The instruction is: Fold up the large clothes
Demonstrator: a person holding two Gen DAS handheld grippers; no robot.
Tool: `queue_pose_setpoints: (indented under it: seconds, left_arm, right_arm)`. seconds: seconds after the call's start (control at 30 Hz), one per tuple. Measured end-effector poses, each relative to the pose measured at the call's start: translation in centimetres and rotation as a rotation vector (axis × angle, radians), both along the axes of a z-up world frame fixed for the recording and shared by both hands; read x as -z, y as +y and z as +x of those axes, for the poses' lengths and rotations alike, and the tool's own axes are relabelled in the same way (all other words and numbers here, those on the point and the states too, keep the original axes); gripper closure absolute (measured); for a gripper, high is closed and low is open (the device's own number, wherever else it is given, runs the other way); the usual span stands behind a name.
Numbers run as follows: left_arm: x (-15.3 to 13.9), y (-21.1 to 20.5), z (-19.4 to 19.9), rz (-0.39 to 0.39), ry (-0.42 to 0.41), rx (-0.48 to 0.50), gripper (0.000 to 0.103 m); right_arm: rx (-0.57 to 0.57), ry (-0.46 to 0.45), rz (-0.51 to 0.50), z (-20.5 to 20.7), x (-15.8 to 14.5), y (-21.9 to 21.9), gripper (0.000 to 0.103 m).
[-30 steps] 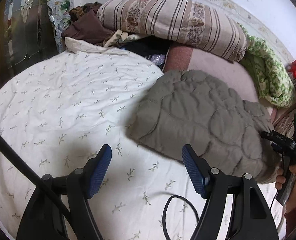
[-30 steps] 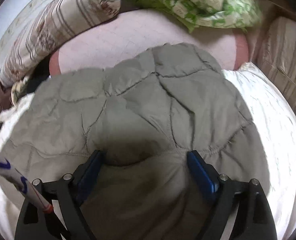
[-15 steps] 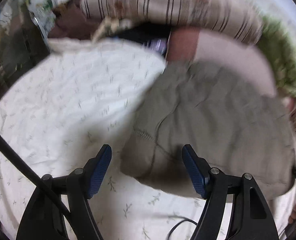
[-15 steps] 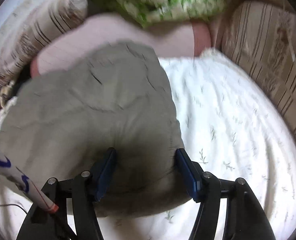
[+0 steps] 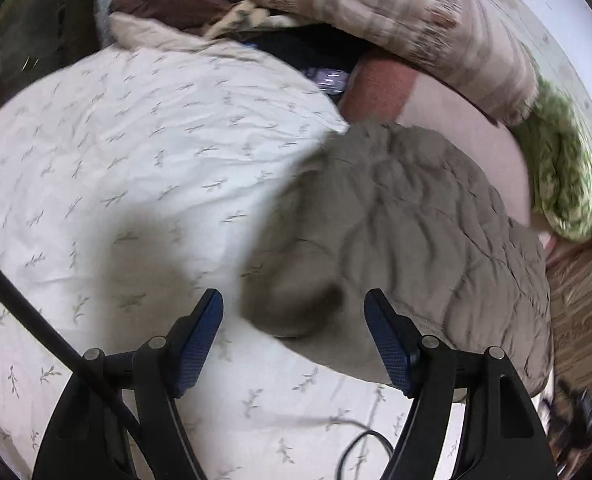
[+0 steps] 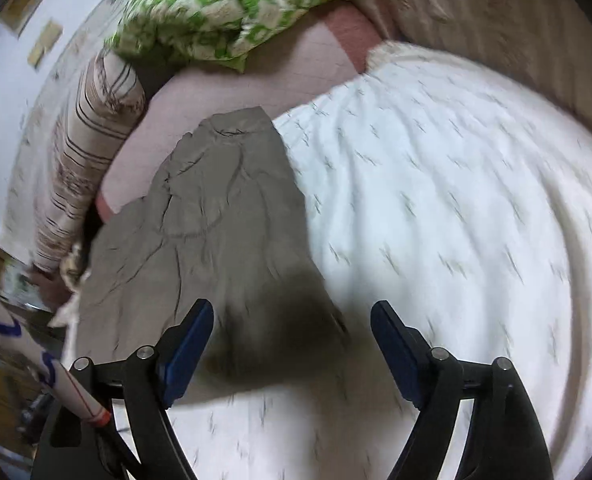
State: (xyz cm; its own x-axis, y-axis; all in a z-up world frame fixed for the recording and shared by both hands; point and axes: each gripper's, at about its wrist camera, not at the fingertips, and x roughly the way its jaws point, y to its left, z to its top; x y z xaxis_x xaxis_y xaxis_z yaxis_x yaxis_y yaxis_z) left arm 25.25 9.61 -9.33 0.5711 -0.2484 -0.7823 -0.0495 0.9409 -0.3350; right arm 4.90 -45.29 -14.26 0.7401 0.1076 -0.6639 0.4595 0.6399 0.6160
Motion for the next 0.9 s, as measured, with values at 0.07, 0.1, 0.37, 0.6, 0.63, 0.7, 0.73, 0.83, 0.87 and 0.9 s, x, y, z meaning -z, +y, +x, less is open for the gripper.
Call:
queue_pose_setpoints:
  seconds: [0.07,0.1,0.37,0.6,0.63,0.7,0.73,0.83,0.87,0.9]
  left_arm:
    - [1.0,1.4,0.5,-0.054,0.023,-0.032,0.031]
    - [2.0,2.2,0.8,-0.111,0.047,-0.055,0.031]
    - [5.2,1.3,1.4,-0.231,0.132,0.002,0.031]
    - [4.0,-0.9,-0.1,-0.126,0.110,0.077,0.031]
    - [3.6,-0.9,-0.3,-0.104,0.101,0.075,0.031]
    - [2.3,-0.9,-1.2,-0.032,0.065,0.060,0.031]
    - [1.6,-1.0,-1.6,-0.009,0.045,0.054,0.031]
    - [-1.3,-1.1,-3.6,0.049,-0.058,0.048,0.031]
    - [-1.8,-1.0,-3.9,0.057,-0.078,0.046,0.031]
    - [-2.5,-1.2,-4.1,0.063,-0.101,0.046,0.031]
  right_arm:
    - [-0.010,-0.009,0.078,-1.2,1.3,0.2,0.018]
    - [-0.022,-0.009,0.109,-1.2,1.9,0.6,0.018]
    - [-0.074,-0.004,0.297,4.4,6.5,3.1,0.067]
    - [-0.047,0.026,0.212,6.2,5.3,1.7,0.067]
    - [-0.054,0.034,0.192,6.0,5.1,1.8,0.067]
    - [-0.076,0.057,0.088,5.0,3.9,2.5,0.067]
    - [-0.083,0.060,0.021,4.2,3.1,2.8,0.067]
    - [-0.037,0.024,-0.157,1.5,0.0,2.6,0.067]
    - [0.001,0.011,-0.199,0.8,-1.1,2.0,0.065]
    - [0.033,0.008,-0.215,0.5,-1.6,1.2,0.064]
